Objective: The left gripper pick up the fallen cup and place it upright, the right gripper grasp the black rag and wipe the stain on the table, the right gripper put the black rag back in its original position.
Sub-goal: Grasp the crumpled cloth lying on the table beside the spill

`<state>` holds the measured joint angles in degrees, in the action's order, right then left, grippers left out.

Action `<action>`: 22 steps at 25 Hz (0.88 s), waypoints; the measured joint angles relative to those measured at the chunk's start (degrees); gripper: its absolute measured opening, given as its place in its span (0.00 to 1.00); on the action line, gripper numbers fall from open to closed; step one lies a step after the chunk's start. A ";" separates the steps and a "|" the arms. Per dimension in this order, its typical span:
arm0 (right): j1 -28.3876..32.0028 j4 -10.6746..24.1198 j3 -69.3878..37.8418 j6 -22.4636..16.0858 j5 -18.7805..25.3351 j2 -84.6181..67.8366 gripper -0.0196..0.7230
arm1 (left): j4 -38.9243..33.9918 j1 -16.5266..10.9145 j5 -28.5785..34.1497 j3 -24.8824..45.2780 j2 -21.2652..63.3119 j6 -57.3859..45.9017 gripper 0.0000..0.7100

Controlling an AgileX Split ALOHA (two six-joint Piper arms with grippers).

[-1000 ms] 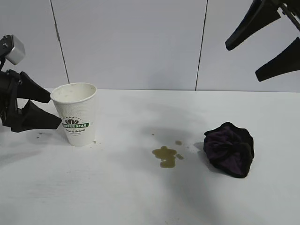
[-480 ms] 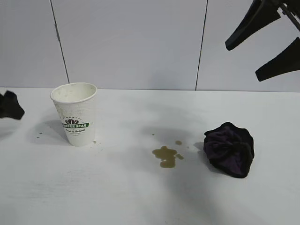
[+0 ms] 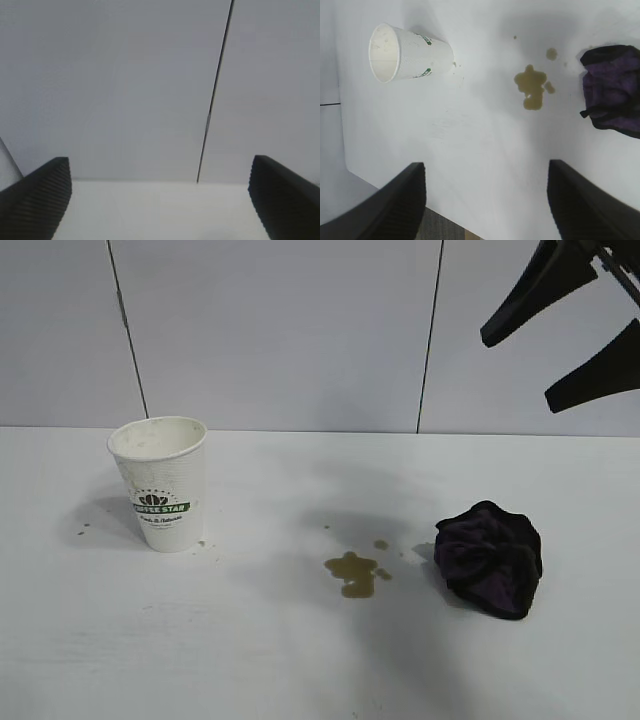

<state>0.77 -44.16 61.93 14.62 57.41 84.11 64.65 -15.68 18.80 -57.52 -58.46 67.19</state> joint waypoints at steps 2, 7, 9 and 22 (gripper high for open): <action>0.00 0.00 0.00 0.00 0.00 0.00 0.66 | -0.20 -3.18 3.83 -1.72 7.31 -1.13 0.98; 0.00 0.59 0.00 0.05 0.25 0.00 0.66 | -0.38 -4.99 10.80 -4.78 21.14 -7.11 0.98; 0.00 1.24 0.00 0.05 0.60 0.00 0.66 | -0.67 -4.99 14.93 -4.96 25.70 -9.37 0.98; 0.00 2.36 0.00 0.05 2.50 0.00 0.66 | -40.24 5.85 45.37 -4.95 46.41 -46.71 0.98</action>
<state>0.77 -41.80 61.93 14.67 59.91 84.11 24.41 -9.83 64.17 -62.48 -12.05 20.48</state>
